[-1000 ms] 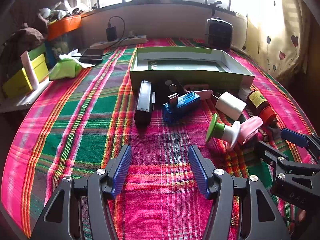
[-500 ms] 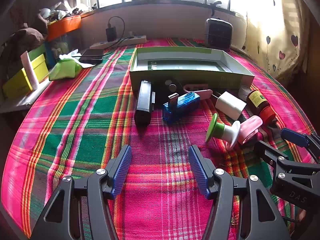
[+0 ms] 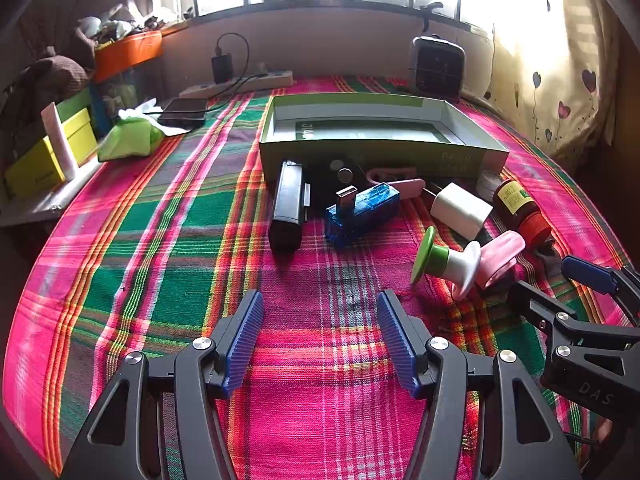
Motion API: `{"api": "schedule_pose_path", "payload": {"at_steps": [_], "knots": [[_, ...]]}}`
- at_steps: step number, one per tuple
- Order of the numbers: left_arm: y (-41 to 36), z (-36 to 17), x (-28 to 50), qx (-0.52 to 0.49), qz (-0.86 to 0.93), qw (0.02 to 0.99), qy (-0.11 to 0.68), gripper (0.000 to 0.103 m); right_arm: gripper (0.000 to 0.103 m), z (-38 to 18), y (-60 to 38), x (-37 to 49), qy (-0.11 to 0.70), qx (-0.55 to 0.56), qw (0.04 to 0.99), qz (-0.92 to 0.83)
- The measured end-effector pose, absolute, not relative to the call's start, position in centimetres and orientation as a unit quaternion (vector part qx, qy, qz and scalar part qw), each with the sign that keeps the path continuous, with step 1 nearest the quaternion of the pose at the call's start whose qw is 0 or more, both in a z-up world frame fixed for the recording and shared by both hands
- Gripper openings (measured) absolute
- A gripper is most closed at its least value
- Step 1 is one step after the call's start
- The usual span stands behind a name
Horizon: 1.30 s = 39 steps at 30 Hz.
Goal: Organize rigid objects
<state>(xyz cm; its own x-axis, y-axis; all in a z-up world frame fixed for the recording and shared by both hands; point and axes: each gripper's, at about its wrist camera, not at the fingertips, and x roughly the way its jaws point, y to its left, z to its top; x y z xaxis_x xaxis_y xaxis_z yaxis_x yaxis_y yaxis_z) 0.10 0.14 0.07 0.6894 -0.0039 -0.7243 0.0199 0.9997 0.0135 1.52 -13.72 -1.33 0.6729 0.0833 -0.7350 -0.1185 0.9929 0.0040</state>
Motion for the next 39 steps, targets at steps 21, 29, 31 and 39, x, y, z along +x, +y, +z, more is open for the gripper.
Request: {"api": "schedule_pose_path", "payload": {"at_steps": [21, 29, 31, 39], "knots": [[0.1, 0.0, 0.1, 0.011, -0.011, 0.917, 0.399, 0.058, 0.078, -1.4, -13.8, 1.5, 0.401, -0.023, 0.914, 0.058], [0.1, 0.2, 0.3, 0.016, -0.028, 0.911, 0.41, 0.058, 0.078, -1.1, -15.0, 1.6, 0.398, -0.006, 0.914, 0.077], [0.2, 0.3, 0.3, 0.014, -0.037, 0.911, 0.411, 0.058, 0.078, -0.8, -15.5, 1.6, 0.394, -0.002, 0.916, 0.074], [-0.2, 1.5, -0.3, -0.004, -0.098, 0.91, 0.403, 0.058, 0.078, 0.4, -17.0, 2.1, 0.379, 0.008, 0.923, 0.067]]}}
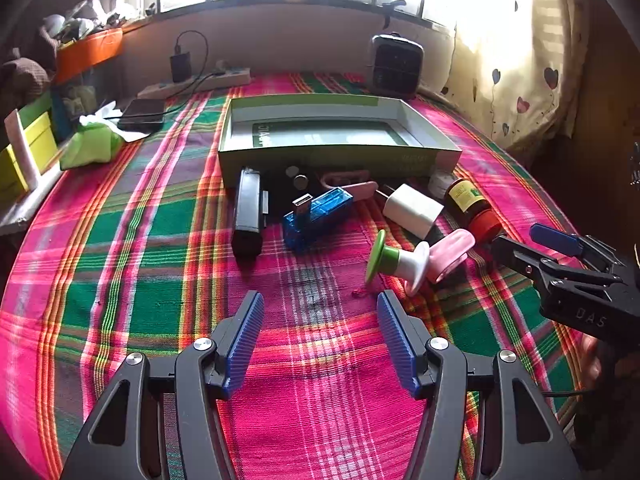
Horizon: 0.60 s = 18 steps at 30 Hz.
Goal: Organize rigid objects
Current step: 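Close the right gripper on the red-capped brown bottle while the left gripper approaches the green-and-white spool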
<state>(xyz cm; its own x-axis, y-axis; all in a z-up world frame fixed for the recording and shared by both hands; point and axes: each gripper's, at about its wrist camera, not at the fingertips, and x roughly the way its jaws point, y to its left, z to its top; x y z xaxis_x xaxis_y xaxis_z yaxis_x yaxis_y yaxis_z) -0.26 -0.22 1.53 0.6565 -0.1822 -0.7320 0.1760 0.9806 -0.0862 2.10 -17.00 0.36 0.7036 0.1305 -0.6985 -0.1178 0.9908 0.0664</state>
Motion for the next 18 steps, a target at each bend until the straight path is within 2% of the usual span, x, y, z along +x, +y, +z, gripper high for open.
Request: {"api": "schedule_pose_path", "payload": {"at_steps": [18], "knots": [[-2.9, 1.9, 2.2, 0.004, -0.167, 0.895, 0.413, 0.058, 0.078, 0.5, -17.0, 6.0, 0.398, -0.008, 0.915, 0.066]]}}
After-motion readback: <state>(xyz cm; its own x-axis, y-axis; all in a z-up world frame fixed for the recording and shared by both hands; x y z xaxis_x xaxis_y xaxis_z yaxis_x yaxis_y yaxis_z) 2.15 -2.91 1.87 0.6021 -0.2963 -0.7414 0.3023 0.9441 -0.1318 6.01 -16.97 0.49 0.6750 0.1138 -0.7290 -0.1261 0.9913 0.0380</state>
